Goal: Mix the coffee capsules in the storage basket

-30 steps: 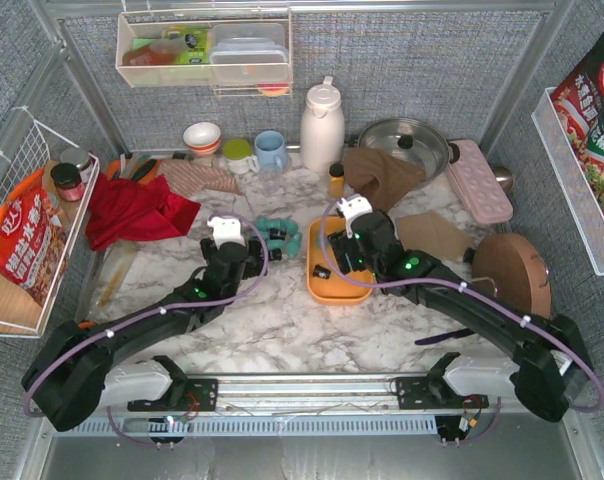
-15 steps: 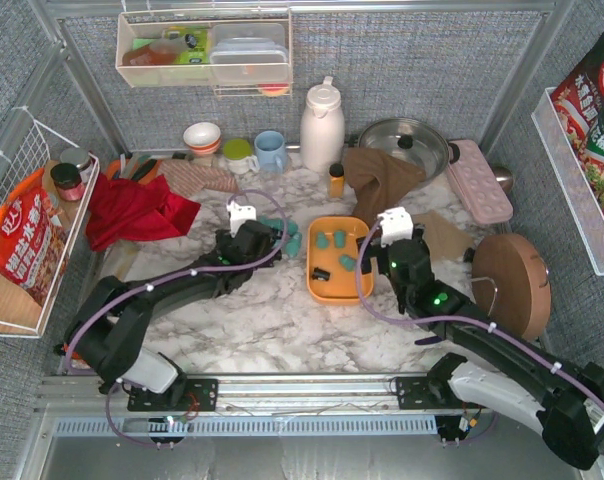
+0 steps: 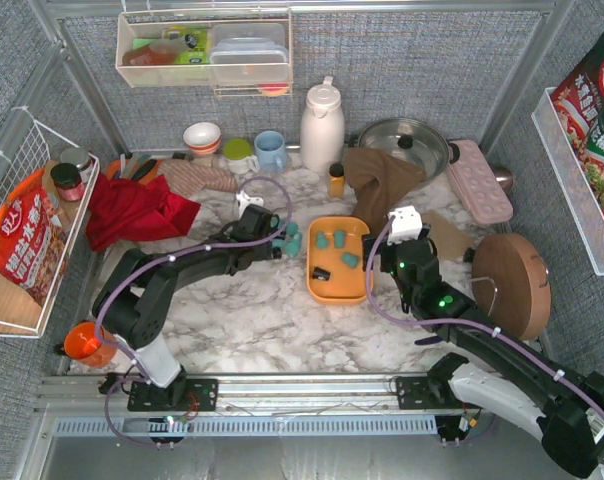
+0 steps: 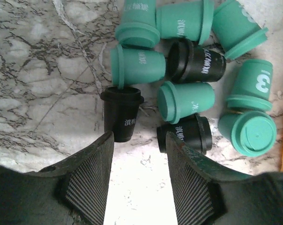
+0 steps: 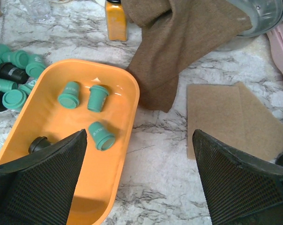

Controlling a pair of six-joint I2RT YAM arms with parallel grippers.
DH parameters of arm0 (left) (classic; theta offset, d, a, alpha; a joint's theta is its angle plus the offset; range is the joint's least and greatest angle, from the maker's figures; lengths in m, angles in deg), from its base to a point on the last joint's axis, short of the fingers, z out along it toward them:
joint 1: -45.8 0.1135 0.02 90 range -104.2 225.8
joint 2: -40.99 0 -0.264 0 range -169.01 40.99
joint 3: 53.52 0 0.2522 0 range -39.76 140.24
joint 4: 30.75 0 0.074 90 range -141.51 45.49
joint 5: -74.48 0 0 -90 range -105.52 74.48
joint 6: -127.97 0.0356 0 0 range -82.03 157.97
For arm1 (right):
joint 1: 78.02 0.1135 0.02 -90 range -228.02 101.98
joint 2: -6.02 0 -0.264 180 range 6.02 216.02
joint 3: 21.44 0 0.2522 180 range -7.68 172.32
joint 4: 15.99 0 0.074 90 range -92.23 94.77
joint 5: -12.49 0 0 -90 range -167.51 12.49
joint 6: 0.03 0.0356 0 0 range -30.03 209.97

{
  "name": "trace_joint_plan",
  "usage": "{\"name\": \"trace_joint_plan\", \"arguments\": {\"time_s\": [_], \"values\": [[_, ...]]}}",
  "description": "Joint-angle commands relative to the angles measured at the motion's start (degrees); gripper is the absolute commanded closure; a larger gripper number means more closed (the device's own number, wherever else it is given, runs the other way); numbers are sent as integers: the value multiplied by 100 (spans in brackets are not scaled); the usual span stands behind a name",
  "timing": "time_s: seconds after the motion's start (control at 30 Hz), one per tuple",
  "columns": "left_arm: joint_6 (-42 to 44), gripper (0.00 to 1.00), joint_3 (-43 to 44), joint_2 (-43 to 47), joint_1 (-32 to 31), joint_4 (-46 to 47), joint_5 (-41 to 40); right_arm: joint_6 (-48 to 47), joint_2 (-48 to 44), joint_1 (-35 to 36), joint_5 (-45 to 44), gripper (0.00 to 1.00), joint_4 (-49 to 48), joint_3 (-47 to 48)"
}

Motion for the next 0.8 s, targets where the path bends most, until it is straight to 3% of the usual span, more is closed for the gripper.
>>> {"name": "trace_joint_plan", "arguments": {"time_s": [0.0, 0.77], "values": [[200, 43, 58, -121, 144, -216, 244, 88, 21, -5, 249, 1, -77, 66], [254, 47, 121, -315, 551, 199, 684, 100, 214, -5, 509, 1, -8, 128]]}}
